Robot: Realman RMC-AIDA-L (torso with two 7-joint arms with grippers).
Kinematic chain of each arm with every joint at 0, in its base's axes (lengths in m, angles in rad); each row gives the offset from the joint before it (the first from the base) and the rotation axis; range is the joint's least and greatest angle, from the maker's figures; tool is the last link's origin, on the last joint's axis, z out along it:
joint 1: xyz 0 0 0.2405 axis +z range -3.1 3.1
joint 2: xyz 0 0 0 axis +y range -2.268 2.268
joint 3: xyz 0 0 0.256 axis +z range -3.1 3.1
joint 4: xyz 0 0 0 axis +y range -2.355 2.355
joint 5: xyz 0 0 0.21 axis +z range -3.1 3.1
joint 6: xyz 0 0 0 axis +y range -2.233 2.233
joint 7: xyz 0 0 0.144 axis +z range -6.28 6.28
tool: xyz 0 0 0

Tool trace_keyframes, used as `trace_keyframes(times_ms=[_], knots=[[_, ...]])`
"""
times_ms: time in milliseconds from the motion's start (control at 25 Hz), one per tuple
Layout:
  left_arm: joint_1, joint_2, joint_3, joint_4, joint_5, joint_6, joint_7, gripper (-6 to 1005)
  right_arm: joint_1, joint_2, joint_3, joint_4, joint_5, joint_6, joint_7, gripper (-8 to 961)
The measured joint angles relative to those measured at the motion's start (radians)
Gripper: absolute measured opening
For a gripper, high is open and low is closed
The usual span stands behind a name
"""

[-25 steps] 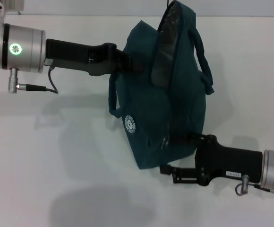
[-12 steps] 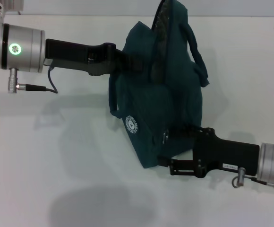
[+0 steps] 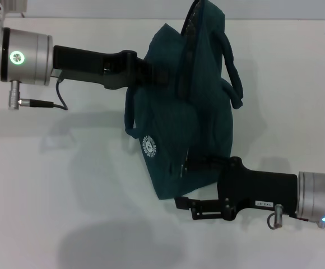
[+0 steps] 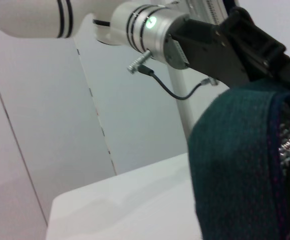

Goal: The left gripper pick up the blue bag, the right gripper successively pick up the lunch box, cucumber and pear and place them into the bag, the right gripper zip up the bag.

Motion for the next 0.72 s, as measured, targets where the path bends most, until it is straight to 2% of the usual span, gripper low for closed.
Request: trace_keyframes(times_ms=[200, 520, 720], knots=[[-0.004, 0.003, 0.0, 0.002, 0.0, 0.0, 0.0, 41, 0.003, 0.0, -0.001, 0.003, -0.006, -0.023, -0.01, 870], [-0.003, 0.005, 0.0, 0.004, 0.0, -0.002, 0.003, 41, -0.007, 0.0, -0.001, 0.005, 0.011, 0.021, -0.016, 870], [-0.003, 0.006, 0.0, 0.0, 0.0, -0.003, 0.012, 41, -0.007, 0.0, -0.003, 0.003, 0.005, -0.016, -0.039, 870]])
